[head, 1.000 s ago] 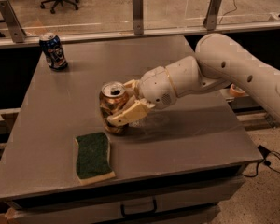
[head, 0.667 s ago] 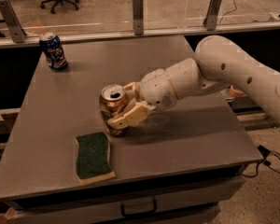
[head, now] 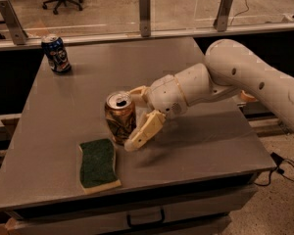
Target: Move orange can near sponge
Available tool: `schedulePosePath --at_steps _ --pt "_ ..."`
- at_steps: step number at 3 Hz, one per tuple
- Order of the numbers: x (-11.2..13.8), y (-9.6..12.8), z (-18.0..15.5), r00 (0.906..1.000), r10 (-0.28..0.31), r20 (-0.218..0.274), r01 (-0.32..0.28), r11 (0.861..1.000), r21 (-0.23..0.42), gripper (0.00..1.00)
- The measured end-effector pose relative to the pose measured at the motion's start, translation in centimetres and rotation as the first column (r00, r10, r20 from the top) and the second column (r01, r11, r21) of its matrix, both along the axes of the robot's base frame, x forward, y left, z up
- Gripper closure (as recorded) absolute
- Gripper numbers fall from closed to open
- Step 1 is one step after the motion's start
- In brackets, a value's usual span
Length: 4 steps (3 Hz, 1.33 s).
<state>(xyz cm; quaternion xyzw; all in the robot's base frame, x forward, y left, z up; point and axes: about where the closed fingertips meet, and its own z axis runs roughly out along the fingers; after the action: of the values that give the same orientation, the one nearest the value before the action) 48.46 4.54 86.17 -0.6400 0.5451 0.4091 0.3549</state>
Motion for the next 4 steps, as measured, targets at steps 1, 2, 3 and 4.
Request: schedulePosePath --at_steps 1,2,3,4 --pt "0.6 -0.6 0.2 0.9998 -0.008 0.020 0.009 1.000 -0.019 0.00" --pt "3.0 -3.0 1.5 0.9931 -0.067 0.096 0.073 0.995 -0.065 0.00" --pt "7.8 -8.6 6.2 0.9431 -0.200 0.266 0.234 0.967 -0.103 0.00" --pt "12.0 -14.5 14.6 0.8186 -0.338 0.465 0.410 0.910 -0.062 0.00"
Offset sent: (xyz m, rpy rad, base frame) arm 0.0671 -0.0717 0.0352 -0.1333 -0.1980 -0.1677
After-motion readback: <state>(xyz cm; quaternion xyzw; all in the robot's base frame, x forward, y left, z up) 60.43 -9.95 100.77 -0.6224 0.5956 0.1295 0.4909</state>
